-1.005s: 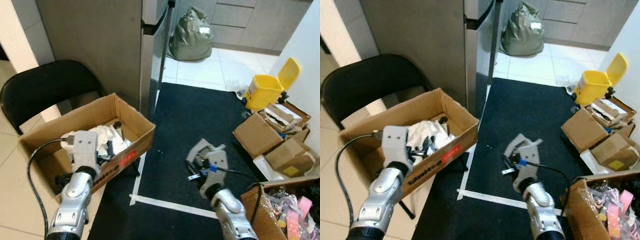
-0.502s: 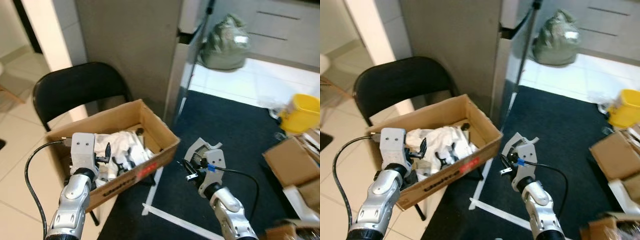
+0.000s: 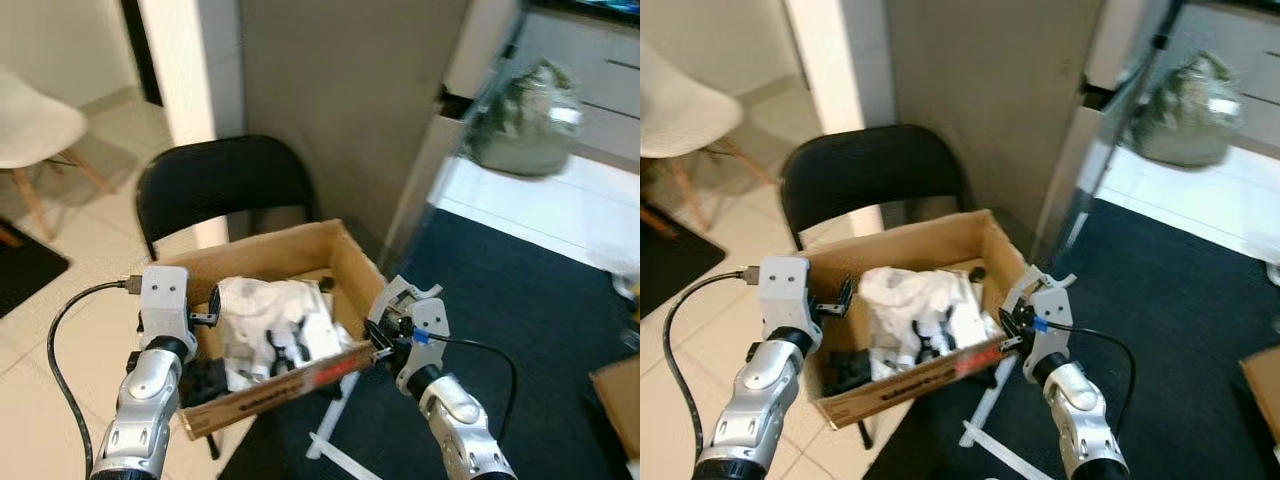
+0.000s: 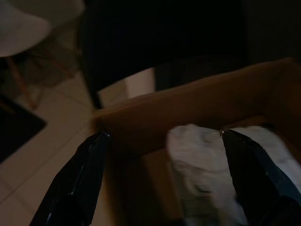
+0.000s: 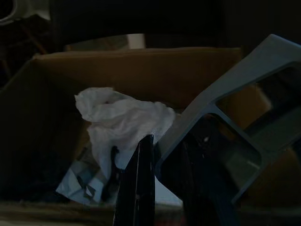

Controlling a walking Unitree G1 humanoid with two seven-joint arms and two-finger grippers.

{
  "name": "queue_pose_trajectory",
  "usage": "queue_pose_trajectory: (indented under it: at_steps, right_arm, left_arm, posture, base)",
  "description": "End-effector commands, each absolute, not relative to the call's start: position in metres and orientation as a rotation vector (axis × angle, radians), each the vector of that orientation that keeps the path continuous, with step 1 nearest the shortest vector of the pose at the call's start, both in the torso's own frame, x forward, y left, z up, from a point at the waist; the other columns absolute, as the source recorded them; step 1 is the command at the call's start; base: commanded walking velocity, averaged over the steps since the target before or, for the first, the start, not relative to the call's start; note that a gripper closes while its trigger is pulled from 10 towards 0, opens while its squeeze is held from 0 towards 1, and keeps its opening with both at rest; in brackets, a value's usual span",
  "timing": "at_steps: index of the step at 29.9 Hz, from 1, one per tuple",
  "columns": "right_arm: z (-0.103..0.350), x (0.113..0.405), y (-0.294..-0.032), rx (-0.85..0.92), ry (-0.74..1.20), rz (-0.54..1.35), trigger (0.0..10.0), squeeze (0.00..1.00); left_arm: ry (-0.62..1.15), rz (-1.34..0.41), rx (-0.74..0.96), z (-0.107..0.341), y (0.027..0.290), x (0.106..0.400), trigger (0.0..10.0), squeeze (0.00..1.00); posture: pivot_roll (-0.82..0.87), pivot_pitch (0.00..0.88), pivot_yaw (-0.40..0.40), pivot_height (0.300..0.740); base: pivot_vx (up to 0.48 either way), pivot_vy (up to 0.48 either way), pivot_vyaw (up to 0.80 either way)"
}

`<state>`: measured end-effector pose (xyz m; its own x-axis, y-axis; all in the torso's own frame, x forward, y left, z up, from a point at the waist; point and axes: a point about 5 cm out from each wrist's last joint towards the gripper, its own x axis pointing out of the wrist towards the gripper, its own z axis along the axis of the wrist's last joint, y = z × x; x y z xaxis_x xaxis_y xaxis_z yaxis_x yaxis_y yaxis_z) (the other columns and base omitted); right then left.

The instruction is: Picking trash to rubbish bin

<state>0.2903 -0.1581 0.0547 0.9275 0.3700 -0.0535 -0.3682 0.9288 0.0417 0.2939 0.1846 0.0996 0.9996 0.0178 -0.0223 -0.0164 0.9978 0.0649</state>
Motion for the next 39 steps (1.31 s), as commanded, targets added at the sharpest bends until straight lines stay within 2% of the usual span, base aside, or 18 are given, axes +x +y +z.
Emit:
queue_pose_trajectory:
  at_steps: [1,6,15,22,30,39]
  right_arm:
    - [0.052,0.288,-0.161,0.025,0.071,0.373,10.0,0.0]
    - [0.052,0.288,-0.161,0.021,0.069,0.376,10.0,0.0]
    - [0.052,0.289,-0.16,0.059,0.072,0.363,10.0,0.0]
    - [0.054,0.291,-0.158,0.056,0.053,0.364,10.0,0.0]
    - [0.059,0.299,-0.154,0.058,0.037,0.366,10.0,0.0]
    - [0.07,0.308,-0.138,0.041,0.002,0.476,10.0,0.0]
  left_arm:
    - [0.033,0.006,0.069,0.097,0.182,0.292,10.0,0.0]
    - [0.032,0.006,0.069,0.097,0.182,0.292,10.0,0.0]
    - [0.032,0.012,0.074,0.097,0.183,0.292,10.0,0.0]
    - [0.036,0.009,0.104,0.097,0.185,0.292,10.0,0.0]
    - [0.077,-0.319,0.2,0.092,0.158,0.287,10.0,0.0]
    - [0.106,-0.468,0.234,0.093,0.153,0.284,10.0,0.0]
  posture:
    - [0.0,0.083,-0.049,0.74]
    - [0.0,0.081,-0.049,0.74]
    - [0.01,0.087,-0.053,0.74]
    - [0.01,0.093,-0.053,0.74]
    - [0.01,0.098,-0.056,0.74]
    - [0.01,0.098,-0.057,0.74]
  base:
    - [0.262,0.0,0.68]
    - [0.267,0.0,0.68]
    - [0.257,0.0,0.0]
    - [0.0,0.0,0.0]
    - [0.0,0.0,0.0]
    - [0.0,0.0,0.0]
